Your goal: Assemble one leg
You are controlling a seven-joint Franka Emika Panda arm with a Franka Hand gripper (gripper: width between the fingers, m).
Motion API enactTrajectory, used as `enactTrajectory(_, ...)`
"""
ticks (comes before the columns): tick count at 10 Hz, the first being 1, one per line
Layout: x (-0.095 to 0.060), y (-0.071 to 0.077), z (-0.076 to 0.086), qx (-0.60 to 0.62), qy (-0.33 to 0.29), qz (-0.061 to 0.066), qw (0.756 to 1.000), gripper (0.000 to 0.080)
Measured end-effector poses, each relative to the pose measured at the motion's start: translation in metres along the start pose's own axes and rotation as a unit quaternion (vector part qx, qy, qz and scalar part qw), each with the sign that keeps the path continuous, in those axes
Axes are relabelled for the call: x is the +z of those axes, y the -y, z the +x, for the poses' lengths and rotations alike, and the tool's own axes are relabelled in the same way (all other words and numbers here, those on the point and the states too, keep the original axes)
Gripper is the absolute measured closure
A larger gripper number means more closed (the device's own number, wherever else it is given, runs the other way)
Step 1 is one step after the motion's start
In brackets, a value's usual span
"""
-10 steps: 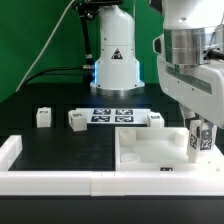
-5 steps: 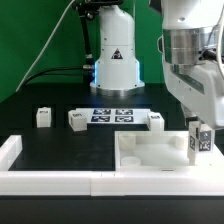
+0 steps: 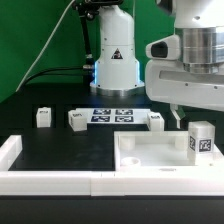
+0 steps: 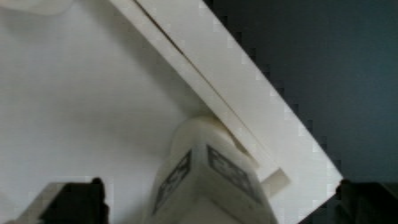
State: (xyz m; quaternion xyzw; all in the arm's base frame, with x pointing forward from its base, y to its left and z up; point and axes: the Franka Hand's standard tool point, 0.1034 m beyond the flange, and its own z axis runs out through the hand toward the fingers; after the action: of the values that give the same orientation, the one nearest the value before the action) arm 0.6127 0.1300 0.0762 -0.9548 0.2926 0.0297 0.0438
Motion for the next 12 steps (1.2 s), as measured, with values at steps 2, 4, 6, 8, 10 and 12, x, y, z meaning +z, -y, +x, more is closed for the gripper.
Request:
enactTrajectory(2, 0.0, 0.002, 0.002, -0.118, 0.003, -0.001, 0.993, 0.0151)
enactTrajectory(4, -0.002, 0.001, 0.005, -0.212, 0.005, -0.004, 0.977, 0.0151)
enactTrajectory(6, -0.003, -0.002, 0.009, -0.292, 0.004, -0.004, 0.956, 0.0151)
enactTrajectory(8, 0.0, -0.004, 0.01, -0.334, -0.008, -0.002, 0.942, 0.0151)
enactTrajectory(10, 0.0, -0.004, 0.011, -0.333, -0.007, -0.002, 0.943, 0.0272)
enactTrajectory(12, 0.001, -0.005, 0.011, -0.333, -0.008, -0.003, 0.943, 0.0407)
